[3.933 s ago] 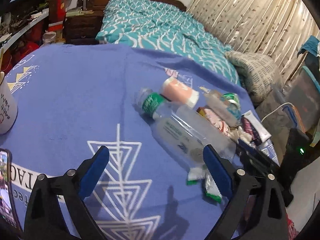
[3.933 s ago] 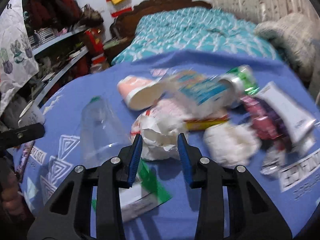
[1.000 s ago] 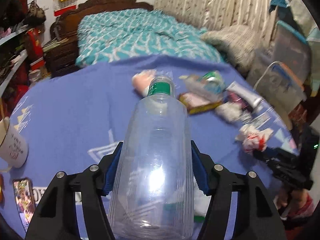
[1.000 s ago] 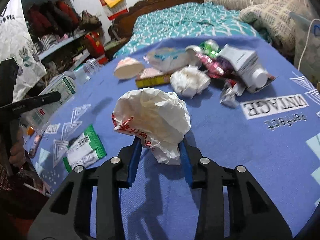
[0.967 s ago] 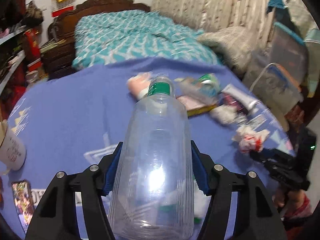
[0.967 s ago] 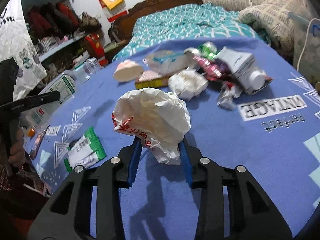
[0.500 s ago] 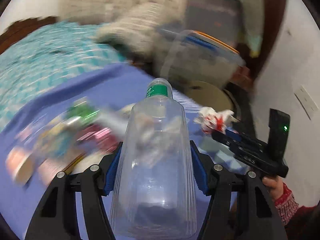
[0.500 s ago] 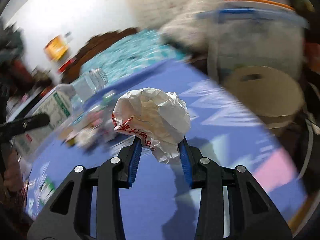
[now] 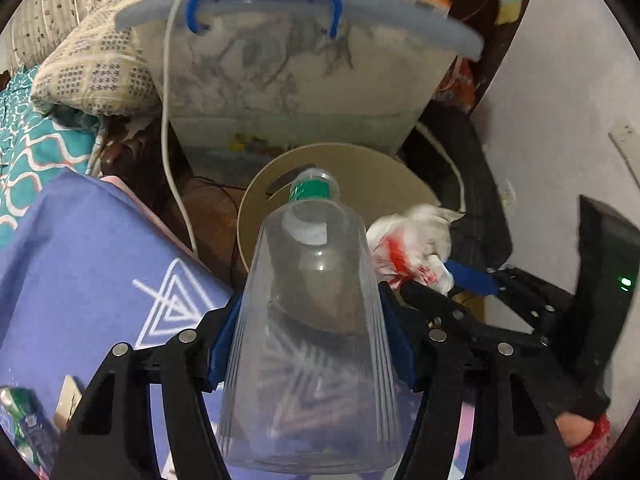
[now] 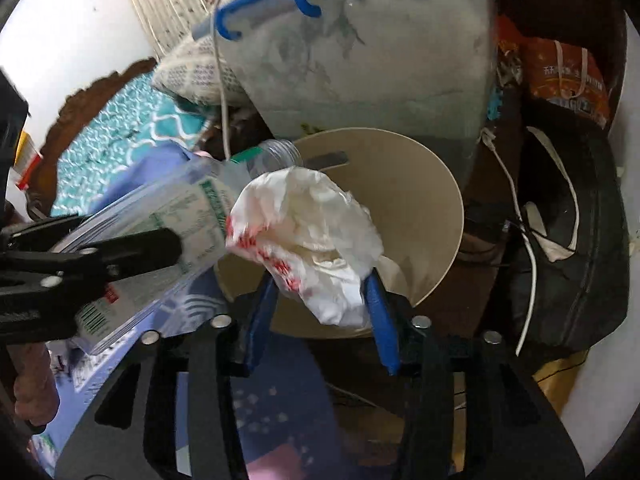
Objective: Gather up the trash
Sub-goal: 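Carry bottle and paper to the beige wastebasket and open both tools to drop them, then grasp the green-and-white wrapper with the left tool while the right tool grasps the crumpled tissue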
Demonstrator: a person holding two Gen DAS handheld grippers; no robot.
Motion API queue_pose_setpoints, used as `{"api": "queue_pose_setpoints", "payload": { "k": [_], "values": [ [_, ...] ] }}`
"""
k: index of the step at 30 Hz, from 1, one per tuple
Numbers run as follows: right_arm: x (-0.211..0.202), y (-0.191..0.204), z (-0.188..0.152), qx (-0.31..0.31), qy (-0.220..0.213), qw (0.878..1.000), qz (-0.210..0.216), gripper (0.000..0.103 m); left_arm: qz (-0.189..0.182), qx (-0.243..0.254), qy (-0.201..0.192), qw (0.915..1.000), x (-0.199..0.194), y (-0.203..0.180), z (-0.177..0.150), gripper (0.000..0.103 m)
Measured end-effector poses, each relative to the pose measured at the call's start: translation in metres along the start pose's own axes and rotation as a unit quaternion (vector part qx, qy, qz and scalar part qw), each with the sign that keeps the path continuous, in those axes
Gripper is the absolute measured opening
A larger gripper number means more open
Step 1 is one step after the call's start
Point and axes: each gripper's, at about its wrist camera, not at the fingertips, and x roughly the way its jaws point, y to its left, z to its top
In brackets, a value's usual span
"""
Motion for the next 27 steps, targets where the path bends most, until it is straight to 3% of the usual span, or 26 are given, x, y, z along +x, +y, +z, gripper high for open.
{"api": "queue_pose_setpoints", "payload": {
  "k": [2, 3, 11, 16, 21, 23, 27],
  "values": [
    [0.0, 0.003, 0.002, -0.008, -0.009, 1.0, -0.01, 0.067, 0.018, -0.004, 0.004, 0.9998, 0.006, 0.0, 0.002, 0.074],
    [0.0, 0.003, 0.002, -0.012, -0.013, 1.0, -0.012, 0.067, 0.023, -0.005, -0.001, 0.9997, 0.005, 0.0, 0.002, 0.075],
    [-0.032, 0.027, -0.01, -0.028, -0.052, 0.998, 0.0, 0.067, 0.064, 0.01, -0.049, 0.9967, -0.042, 0.003, -0.019, 0.075],
    [-0.064, 0.055, -0.028, -0.036, -0.083, 0.995, 0.045, 0.066, 0.084, -0.007, -0.075, 0.9936, -0.084, 0.016, -0.05, 0.075],
    [-0.084, 0.094, -0.056, -0.045, -0.082, 0.988, 0.126, 0.038, 0.071, -0.044, -0.102, 0.9912, -0.148, 0.053, -0.106, 0.075],
    [-0.089, 0.118, -0.072, -0.06, -0.074, 0.982, 0.164, 0.037, 0.071, -0.06, -0.118, 0.9886, -0.183, 0.071, -0.138, 0.075],
    [-0.085, 0.168, -0.104, -0.098, -0.027, 0.968, 0.23, 0.037, 0.11, -0.096, -0.127, 0.9811, -0.252, 0.116, -0.218, 0.075]
  ]
}}
